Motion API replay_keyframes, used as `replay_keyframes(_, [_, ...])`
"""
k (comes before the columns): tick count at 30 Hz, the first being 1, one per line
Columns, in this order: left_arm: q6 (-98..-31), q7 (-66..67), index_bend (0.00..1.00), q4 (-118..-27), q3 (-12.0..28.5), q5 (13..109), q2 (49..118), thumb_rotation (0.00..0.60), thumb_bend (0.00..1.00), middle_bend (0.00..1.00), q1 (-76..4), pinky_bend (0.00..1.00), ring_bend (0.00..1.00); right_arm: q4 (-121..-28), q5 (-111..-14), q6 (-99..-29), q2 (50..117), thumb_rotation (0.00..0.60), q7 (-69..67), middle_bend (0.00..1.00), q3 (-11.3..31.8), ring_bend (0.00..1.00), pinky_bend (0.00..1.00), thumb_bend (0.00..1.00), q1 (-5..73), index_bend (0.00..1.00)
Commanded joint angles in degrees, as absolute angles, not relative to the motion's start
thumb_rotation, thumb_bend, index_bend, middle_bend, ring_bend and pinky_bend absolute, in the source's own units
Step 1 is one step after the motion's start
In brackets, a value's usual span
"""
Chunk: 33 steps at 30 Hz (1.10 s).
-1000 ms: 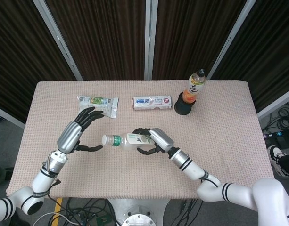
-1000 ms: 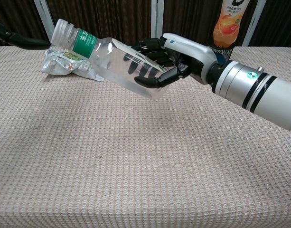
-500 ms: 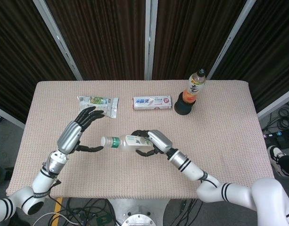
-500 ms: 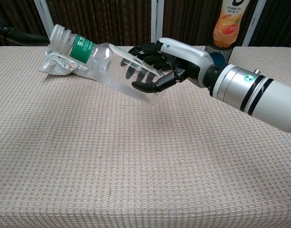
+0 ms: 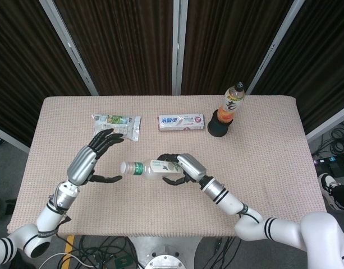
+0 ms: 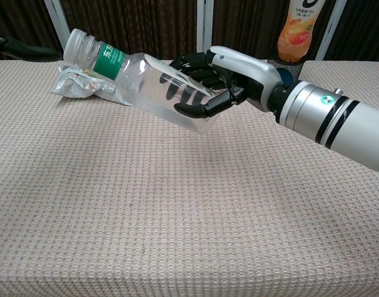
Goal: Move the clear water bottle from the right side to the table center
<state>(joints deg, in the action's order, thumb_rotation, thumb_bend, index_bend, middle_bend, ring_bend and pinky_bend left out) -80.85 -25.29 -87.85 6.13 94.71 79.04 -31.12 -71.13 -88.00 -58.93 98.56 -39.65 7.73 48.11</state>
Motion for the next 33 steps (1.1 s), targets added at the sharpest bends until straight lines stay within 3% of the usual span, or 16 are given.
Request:
replay_keyframes(1, [-80.8,-25.2,0.19,-87.8,5.9,94.7,79.0,0.600,0.00,0.13,-31.0,0.08,0.04,-71.3,-88.0,-59.0,98.4,0.600,-39.7,0.49,7.7,0.42,0.47,0.64,48.0,0.60])
replay_keyframes(7, [-79.9,-26.4,0.27,-87.1,5.0,94.7,78.7,0.600,0.00,0.13,-30.8,0.07,0.04,-71.5,-88.1,-59.2,97.8,0.600,-40.0,0.49,7.6,0.42,0.47,0.64,47.8,0.60])
replay_keyframes(11, [-79.1,-27.7,0.33,-86.5,4.5,95.5,78.4,0.600,0.07,0.13,-31.3,0.07,0.04,-71.5,-88.2,-59.2,97.8,0.600,-40.3,0.49,7.5,0.42,0.47,0.64,47.8,0.60])
replay_keyframes(22, [-77.2,-29.2,0.34,-86.4,3.7,96.6,77.0,0.600,0.22,0.13,-32.7,0.07,0.04,-71.3,-88.5,-59.2,97.7,0.600,-40.2,0.49,7.2,0.42,0.47,0.64,47.7,0.60])
replay_keyframes(33, [-76.8,-28.9,0.36,-86.9,3.4,97.0,76.8,0.600,0.28,0.13,-33.3,0.07,0.04,-70.8,-88.4,-59.0,97.9,0.600,-40.7,0.49,7.3,0.42,0.47,0.64,47.9,0.60])
